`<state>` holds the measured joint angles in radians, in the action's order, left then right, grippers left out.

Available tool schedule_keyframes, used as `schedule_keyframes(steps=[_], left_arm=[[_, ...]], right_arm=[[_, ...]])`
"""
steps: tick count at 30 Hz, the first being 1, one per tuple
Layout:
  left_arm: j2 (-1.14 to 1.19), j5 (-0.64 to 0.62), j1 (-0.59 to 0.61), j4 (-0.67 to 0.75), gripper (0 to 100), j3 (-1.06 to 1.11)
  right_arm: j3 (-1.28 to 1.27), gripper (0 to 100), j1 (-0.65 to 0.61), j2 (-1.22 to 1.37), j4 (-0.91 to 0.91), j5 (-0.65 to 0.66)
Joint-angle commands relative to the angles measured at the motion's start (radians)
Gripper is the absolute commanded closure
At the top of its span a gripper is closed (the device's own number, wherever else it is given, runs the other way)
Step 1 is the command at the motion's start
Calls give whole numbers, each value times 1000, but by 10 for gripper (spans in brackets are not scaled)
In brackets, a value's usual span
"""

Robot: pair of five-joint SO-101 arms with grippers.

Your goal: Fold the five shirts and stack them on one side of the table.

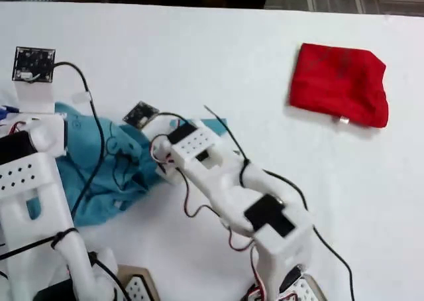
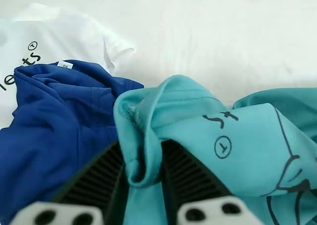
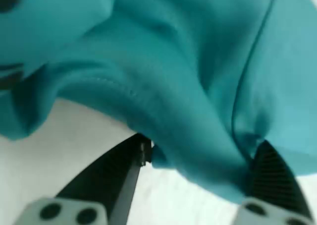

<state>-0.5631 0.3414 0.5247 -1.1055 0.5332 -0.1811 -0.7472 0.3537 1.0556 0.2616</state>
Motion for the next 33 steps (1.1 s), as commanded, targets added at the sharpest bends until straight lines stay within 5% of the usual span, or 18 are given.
schedule_keyframes(steps=[1, 2, 4, 11, 19, 26, 33], left_arm=[[-15, 8, 8, 14, 976, -1], [-15, 8, 8, 14, 976, -1], [-15, 6, 8, 12, 976, -1], [-17, 0, -31, -44, 976, -5], [-25, -2, -189, -106, 976, -27], [-25, -110, -282, -327, 976, -302], [-25, -144, -408, -516, 976, -487]], right_arm=[[97, 944, 64, 58, 31, -9], [110, 998, 90, 70, 41, -9], [133, 943, 143, 82, 71, -9], [250, 978, 374, 18, 153, 3], [413, 978, 564, -222, 286, 143], [560, 978, 734, -453, 421, 311], [585, 978, 773, -556, 458, 362]])
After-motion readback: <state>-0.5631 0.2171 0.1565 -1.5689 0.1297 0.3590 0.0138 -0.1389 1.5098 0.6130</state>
